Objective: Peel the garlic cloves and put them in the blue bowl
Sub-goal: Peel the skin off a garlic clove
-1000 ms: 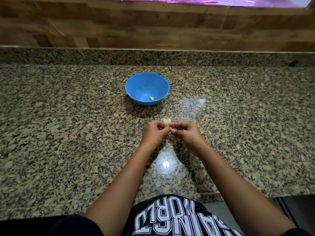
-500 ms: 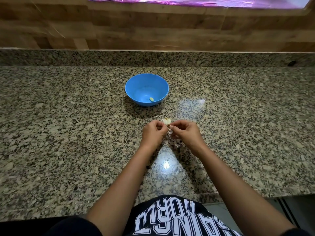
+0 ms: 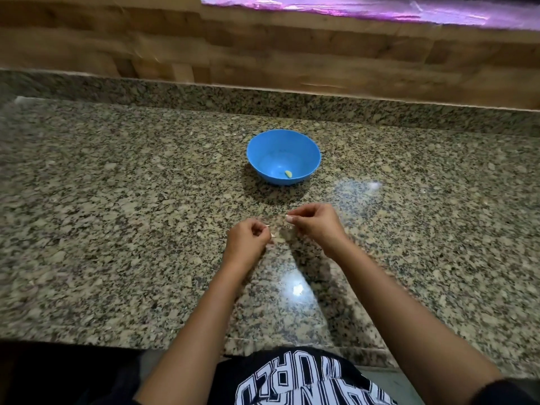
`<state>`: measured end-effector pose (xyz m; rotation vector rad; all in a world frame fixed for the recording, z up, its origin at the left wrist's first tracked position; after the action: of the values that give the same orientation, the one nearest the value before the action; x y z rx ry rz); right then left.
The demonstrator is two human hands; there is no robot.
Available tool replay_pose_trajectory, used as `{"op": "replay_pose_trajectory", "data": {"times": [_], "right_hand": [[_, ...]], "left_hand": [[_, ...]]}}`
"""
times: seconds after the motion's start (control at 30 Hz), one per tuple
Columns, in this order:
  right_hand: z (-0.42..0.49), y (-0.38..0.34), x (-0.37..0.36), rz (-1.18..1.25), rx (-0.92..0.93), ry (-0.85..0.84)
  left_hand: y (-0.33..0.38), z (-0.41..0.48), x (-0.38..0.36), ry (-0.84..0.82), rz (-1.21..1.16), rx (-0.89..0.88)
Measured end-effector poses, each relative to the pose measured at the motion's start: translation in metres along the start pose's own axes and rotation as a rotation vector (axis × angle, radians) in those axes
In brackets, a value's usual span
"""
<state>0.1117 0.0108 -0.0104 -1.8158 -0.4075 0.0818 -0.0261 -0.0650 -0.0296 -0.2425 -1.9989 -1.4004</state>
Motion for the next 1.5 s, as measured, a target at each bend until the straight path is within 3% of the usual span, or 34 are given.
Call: {"op": "replay_pose_trajectory", "data": {"times": [0.17, 0.27, 0.63, 0.77, 0.97, 1.07, 1.23, 1.5], "right_hand": [[0.030, -0.013, -0.045, -0.602, 0.215, -0.052], [0.034, -0.009, -0.055, -0.756, 0.235, -0.080], [-0.037, 0.011, 0.011, -0.423, 0.325, 0.136], [-0.053, 0.038, 0.026, -0.559, 0.288, 0.095], [-0.050, 0.065, 0.025, -1.038, 0.131, -0.027], [-0.042, 0.065, 0.017, -1.063, 0.213, -0.095], [-0.053, 0.060, 0.011, -0.815, 0.422, -0.163], [-0.079, 0.060, 0.020, -0.799, 0.605, -0.072]], "left_hand": [[-0.014, -0.004, 0.012, 0.062, 0.069, 0.014], [-0.014, -0.009, 0.011, 0.047, 0.088, -0.012], [0.008, -0.018, -0.021, -0.047, 0.313, -0.269], [0.006, -0.023, -0.032, -0.041, 0.344, -0.335], [0.000, -0.024, -0.037, -0.020, 0.353, -0.390], [-0.002, -0.023, -0.038, -0.020, 0.384, -0.441], [-0.005, -0.030, -0.040, 0.026, 0.398, -0.478], [-0.007, -0.050, -0.051, 0.018, 0.429, -0.513]]}}
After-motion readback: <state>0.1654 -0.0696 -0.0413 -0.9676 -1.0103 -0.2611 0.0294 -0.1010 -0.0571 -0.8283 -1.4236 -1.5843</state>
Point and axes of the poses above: each hand's wrist, its own z-axis towards the middle knuckle, its own x-axis out of the back of the hand, y = z × x, the point moved 2 cm from there along z, towards the middle knuckle, and after that the axes turned 9 degrees about z, right-handed, at the moved point
